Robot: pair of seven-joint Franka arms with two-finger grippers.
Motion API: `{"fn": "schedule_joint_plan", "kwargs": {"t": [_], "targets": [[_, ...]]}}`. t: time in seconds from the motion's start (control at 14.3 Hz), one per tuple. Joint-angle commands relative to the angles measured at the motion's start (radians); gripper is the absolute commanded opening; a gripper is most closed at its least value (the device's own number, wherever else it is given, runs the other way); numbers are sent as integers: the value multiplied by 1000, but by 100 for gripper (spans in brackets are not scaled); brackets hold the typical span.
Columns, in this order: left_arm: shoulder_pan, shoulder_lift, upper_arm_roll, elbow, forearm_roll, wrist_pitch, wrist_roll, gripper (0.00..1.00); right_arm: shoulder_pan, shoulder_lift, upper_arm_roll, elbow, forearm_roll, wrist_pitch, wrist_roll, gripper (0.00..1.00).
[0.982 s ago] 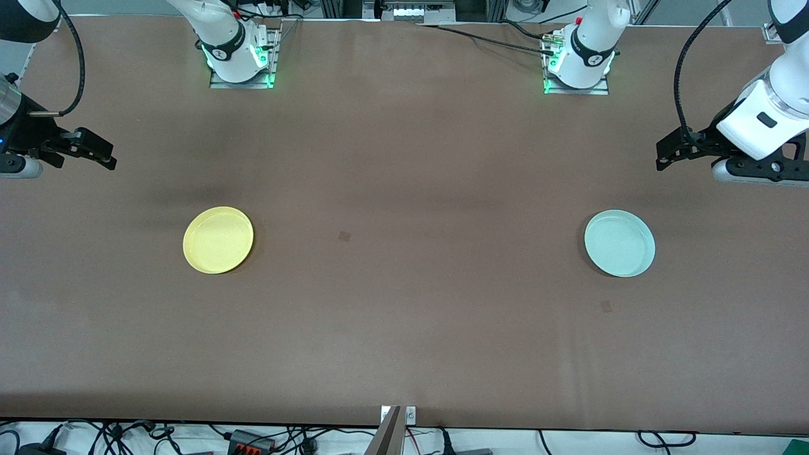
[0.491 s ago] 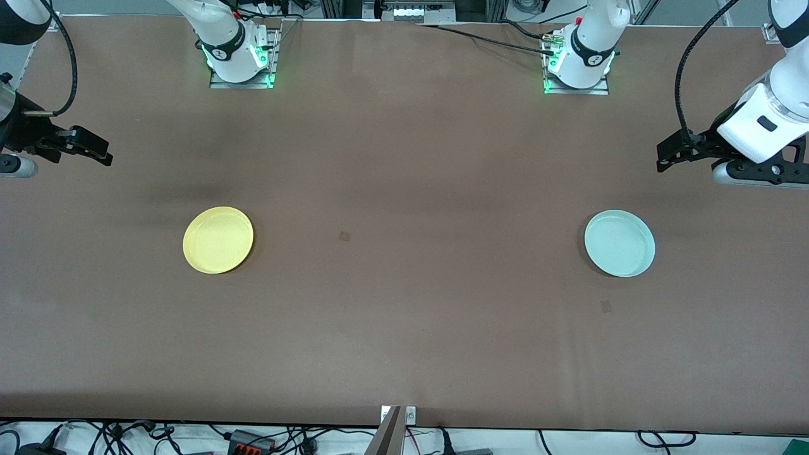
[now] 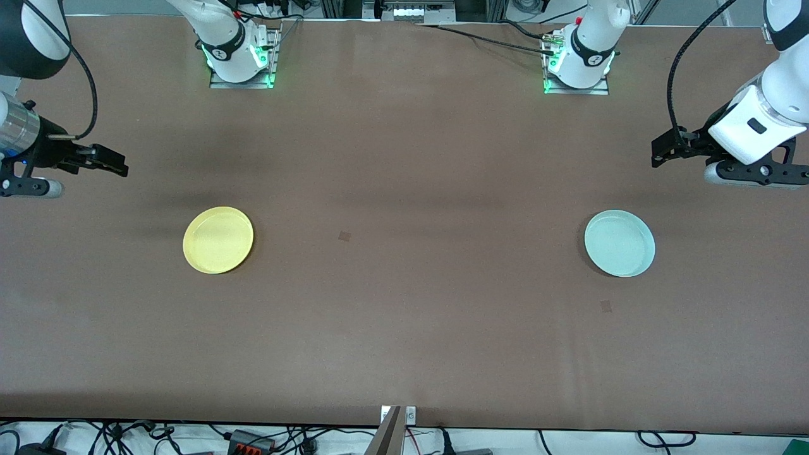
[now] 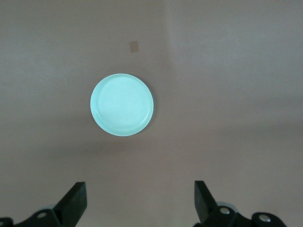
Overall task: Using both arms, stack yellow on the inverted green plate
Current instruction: 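Reach the right gripper to the yellow plate while the left gripper reaches the green plate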
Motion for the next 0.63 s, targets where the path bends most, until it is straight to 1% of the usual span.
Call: {"fn": "schedule_joint_plan", "kwargs": {"t": [0.0, 0.14, 0.35, 0.56], "targets": [[-2, 67, 1, 93, 10, -59, 0, 100, -11, 54, 3, 19, 13, 4, -9, 100], [1, 127, 10, 145, 6, -64, 5, 100, -11, 95, 3, 21, 12, 15, -9, 100], [19, 173, 11, 156, 14, -59, 55, 100, -7, 163, 3, 23, 13, 35, -9, 100], [78, 197, 10, 157, 0, -49, 118, 100, -5, 233, 3, 23, 13, 54, -5, 100]]}}
